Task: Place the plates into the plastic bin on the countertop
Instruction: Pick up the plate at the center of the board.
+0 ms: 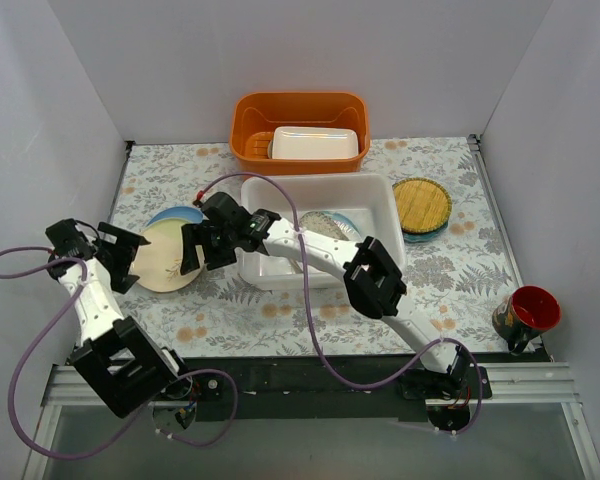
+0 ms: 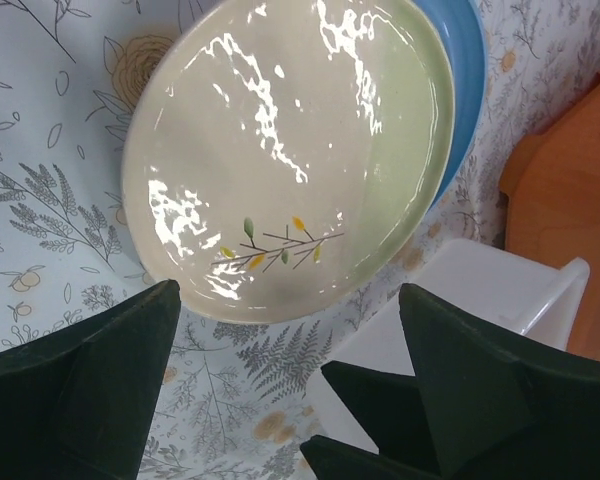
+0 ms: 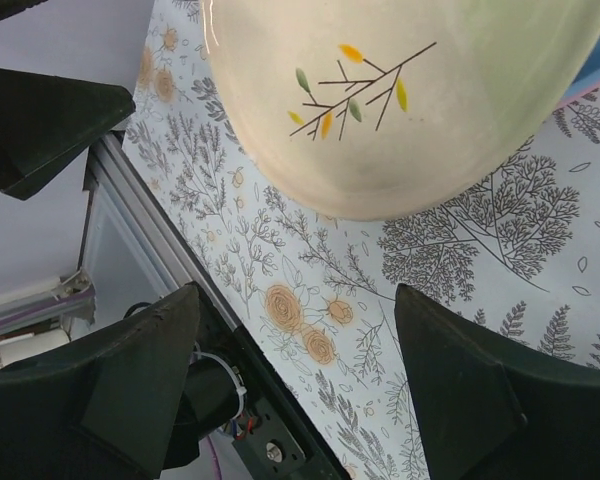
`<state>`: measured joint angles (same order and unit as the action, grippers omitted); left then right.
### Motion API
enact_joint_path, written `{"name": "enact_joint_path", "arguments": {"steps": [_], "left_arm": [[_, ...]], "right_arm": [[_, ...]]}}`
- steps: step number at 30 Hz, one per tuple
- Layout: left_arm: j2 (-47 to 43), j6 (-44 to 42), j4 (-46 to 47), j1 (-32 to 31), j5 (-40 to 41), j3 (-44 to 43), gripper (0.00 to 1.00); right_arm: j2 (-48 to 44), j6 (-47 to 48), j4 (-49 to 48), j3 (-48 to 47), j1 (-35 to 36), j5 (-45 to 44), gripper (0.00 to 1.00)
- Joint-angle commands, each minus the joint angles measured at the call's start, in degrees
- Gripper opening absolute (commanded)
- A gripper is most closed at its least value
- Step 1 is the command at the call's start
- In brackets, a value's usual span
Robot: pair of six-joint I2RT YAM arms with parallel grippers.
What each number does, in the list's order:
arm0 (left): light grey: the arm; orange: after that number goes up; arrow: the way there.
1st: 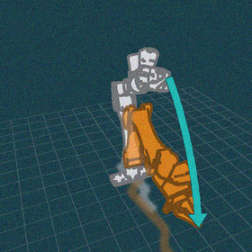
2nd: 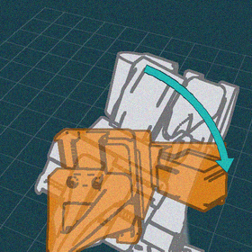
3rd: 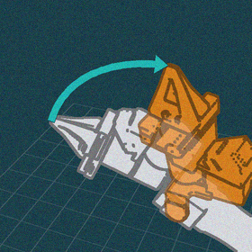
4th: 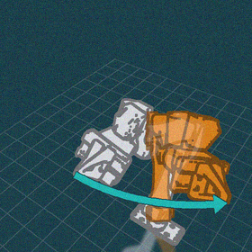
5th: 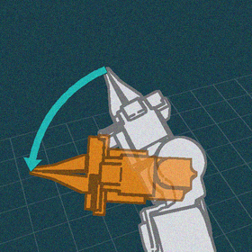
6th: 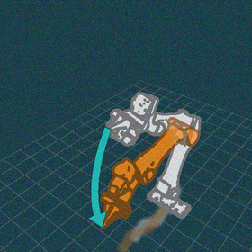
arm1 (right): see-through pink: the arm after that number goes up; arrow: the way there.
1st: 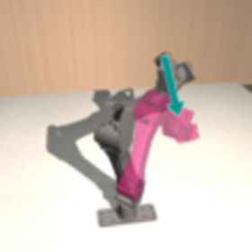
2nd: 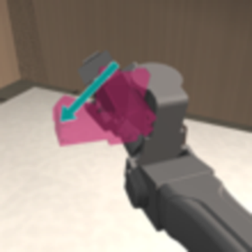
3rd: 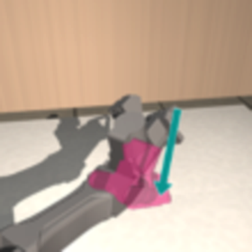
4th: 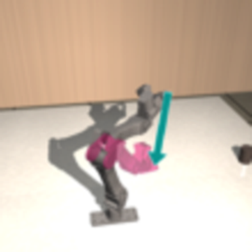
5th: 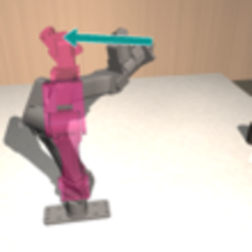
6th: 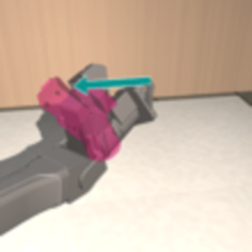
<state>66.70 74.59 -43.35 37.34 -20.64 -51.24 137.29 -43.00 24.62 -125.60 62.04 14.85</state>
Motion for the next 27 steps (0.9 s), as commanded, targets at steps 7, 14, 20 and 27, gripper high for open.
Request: {"name": "enact_joint_path", "arguments": {"steps": [7, 14, 20, 27], "left_arm": [[5.9, -5.1, 2.2, 0.4, 8.0, -6.2, 0.89], [7.7, -5.9, 2.8, -0.3, 13.0, -5.8, 0.88], [9.2, -5.9, 4.2, -0.3, 14.8, -4.0, 0.88], [11.1, -5.9, 5.9, -0.4, 13.6, -2.9, 0.88]], "right_arm": [[-0.8, -1.3, -2.9, -0.8, -3.5, -3.4, 0.84], [0.6, -1.1, -9.1, -1.1, -4.5, -4.5, 0.84], [3.6, -1.4, -13.2, -2.7, -4.9, -4.8, 0.84], [6.5, -1.9, -18.0, -3.7, -5.4, -6.0, 0.84]]}}
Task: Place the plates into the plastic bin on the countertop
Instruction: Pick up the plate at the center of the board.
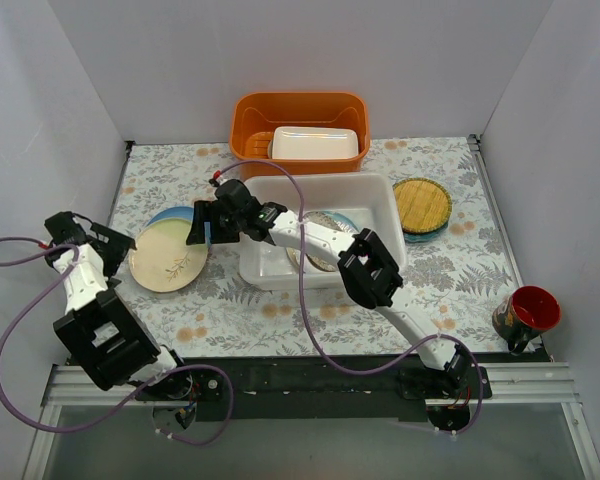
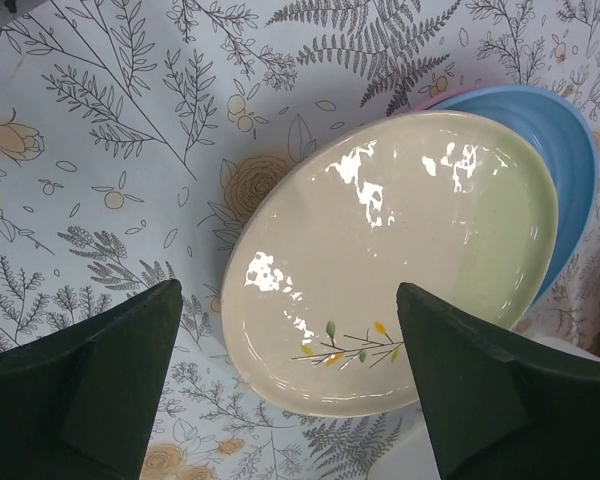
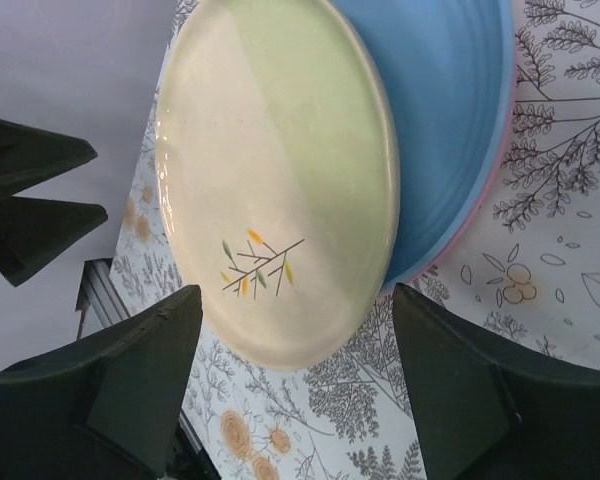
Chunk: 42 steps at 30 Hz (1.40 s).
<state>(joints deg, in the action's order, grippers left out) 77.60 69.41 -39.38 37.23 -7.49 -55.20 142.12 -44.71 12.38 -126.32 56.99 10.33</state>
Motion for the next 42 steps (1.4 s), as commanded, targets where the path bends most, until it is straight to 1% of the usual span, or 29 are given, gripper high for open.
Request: {"name": "enact_joint_path", "arguments": {"steps": [1, 5, 14, 23, 25, 30, 36, 37, 42], "left_arm": [[0.3, -0.7, 2.2, -0.3, -0.4, 1.3, 0.87], [0.4, -0.6, 4.0, -0.3, -2.5, 2.8, 0.87], [1.3, -0.2, 8.3, -0.8, -4.0, 7.6, 0.86], [3.4, 0.2, 10.4, -1.0, -4.8, 8.4, 0.85], [3.6, 0.4, 11.1, -1.4, -5.0, 9.0, 0.85], [3.4, 0.3, 12.6, -2.5, -5.3, 10.6, 0.84], [4.1, 0.2, 12.7, -3.6, -4.6, 10.1, 0.84], [4.6, 0.3, 12.7, -3.7, -4.6, 10.0, 0.84], [6.2, 0.2, 12.7, -4.4, -4.7, 9.9, 0.84]], "right_arm": [[2.0, -0.3, -6.8, -3.2, -0.6, -1.4, 0.84], [2.8, -0.7, -9.0, -3.4, -1.0, -1.7, 0.84], [5.2, -2.7, -10.7, -4.0, -1.4, -2.3, 0.84], [8.1, -5.8, -11.9, -4.4, -0.8, -0.7, 0.82], [8.5, -6.1, -13.4, -4.5, -0.7, -0.8, 0.81], [9.2, -6.8, -13.4, -4.0, -0.3, -0.1, 0.80], [9.2, -7.8, -14.6, -2.6, 0.0, 0.9, 0.76], [9.2, -7.8, -14.6, -2.4, -0.1, 1.0, 0.73], [9.5, -9.3, -16.1, -1.1, 0.1, 1.5, 0.71]]}}
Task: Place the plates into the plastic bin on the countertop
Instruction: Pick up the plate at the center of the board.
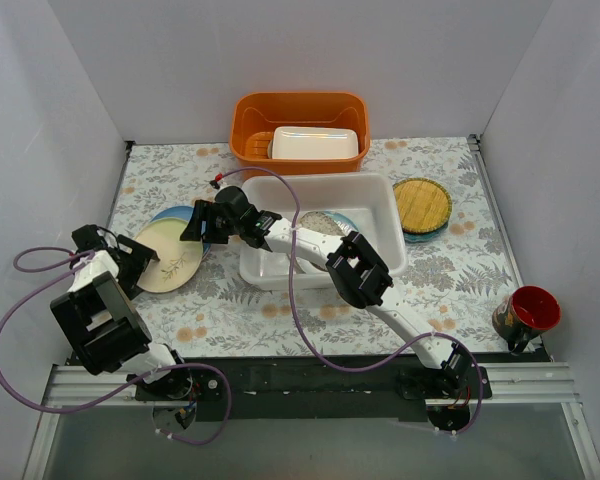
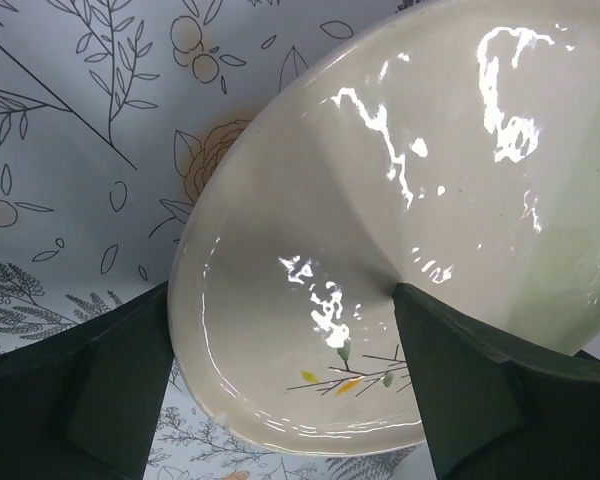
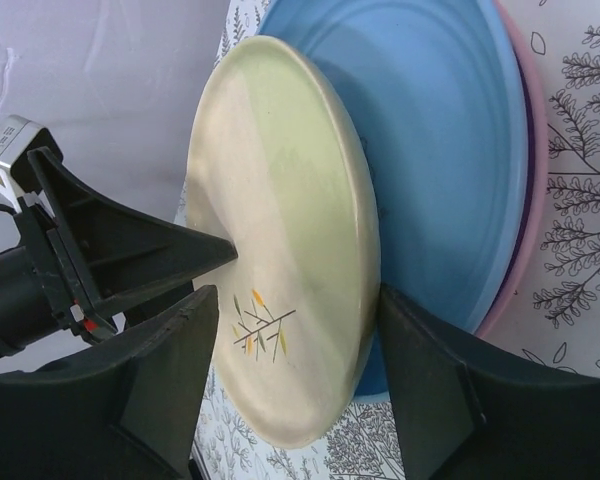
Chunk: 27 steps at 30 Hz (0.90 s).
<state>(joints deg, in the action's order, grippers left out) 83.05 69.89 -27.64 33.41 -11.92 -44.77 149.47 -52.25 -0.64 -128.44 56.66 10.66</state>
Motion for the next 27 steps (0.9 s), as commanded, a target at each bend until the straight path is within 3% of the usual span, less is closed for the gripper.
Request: {"name": "enact_joint_path", "arguments": {"steps": [1, 9, 15, 24, 27], "left_arm": [[1.4, -0.3, 0.8, -0.5, -0.4, -0.5, 0.84], [4.1, -0.6, 0.7, -2.0, -1.2, -0.8, 0.84], [4.5, -0.7, 0.7, -2.9, -1.1, -1.1, 0.84], [3.9, -0.8, 0.5, -3.4, -0.6, -1.1, 0.85], [3.4, -0.8, 0.4, -3.5, -0.6, -1.2, 0.85]], "right_arm": [[2.3, -2.0, -3.0, 1.0, 0.5, 1.3, 0.69], [3.7, -3.2, -3.4, 0.7, 1.1, 1.6, 0.59], [3.8, -3.4, -3.6, 1.1, 1.1, 2.5, 0.28], [1.7, -2.6, -4.0, 2.6, 0.8, 2.9, 0.02], [1.3, -2.4, -3.8, 2.6, 0.7, 3.2, 0.01]]}}
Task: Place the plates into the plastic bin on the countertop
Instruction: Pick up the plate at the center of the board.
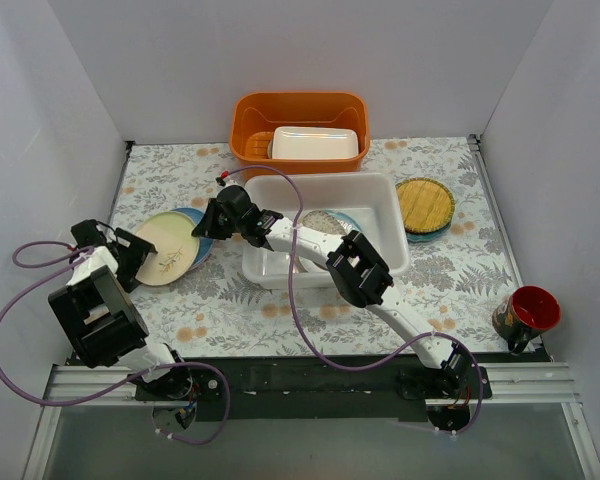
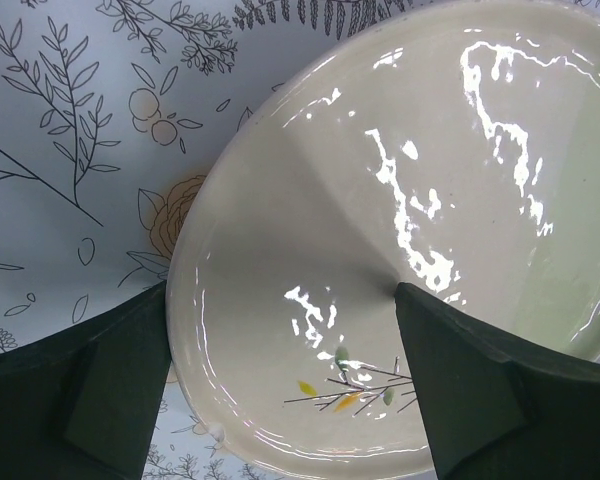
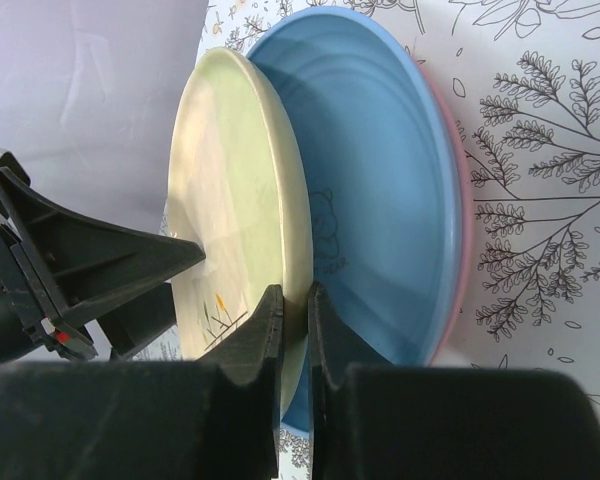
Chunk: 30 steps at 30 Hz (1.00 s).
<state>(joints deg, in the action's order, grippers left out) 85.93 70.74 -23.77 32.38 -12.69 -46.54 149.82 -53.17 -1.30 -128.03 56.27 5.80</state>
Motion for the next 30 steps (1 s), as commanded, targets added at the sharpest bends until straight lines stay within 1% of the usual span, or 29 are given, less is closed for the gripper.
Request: {"name": "enact_joint_path", "arguments": {"steps": [1, 7, 9, 14, 18, 21, 25, 30], "left_arm": [[0.0, -1.7, -3.4, -2.5, 0.2, 0.7, 0.85], [-2.7, -1.8, -3.4, -3.0, -0.2, 0.4, 0.86], [-4.6, -1.8, -3.0, -3.1, -0.2, 0.7, 0.88], [-7.9, -2.0, -2.1, -3.5, -1.7, 1.2, 0.89], [-12.2, -2.2, -2.8, -3.4, -2.0, 1.9, 0.89], [-14.8, -2.4, -4.3, -3.4, -1.6, 2.1, 0.89], [-19.4, -2.5, -9.3, -3.4, -0.1, -0.5, 0.90], [-22.0, -2.7, -13.5, -3.5, 0.8, -4.3, 0.91]], "right_arm": [[0.8, -1.4, -3.2, 2.3, 1.1, 8.2, 0.01], [-1.1, -0.6, -3.1, 3.4, 0.7, 8.3, 0.01], [-1.7, -0.1, -2.7, 3.5, 0.5, 8.3, 0.01], [-3.9, 1.3, -1.3, 3.8, 0.0, 8.8, 0.01], [-5.3, 2.3, -0.7, 3.8, -0.2, 9.1, 0.01], [-6.1, 2.2, -0.7, 3.8, -0.3, 9.8, 0.01], [-6.6, 0.9, -1.6, 3.8, -0.2, 10.6, 0.01], [-7.1, -0.4, -2.9, 3.8, -0.2, 11.6, 0.01]]}}
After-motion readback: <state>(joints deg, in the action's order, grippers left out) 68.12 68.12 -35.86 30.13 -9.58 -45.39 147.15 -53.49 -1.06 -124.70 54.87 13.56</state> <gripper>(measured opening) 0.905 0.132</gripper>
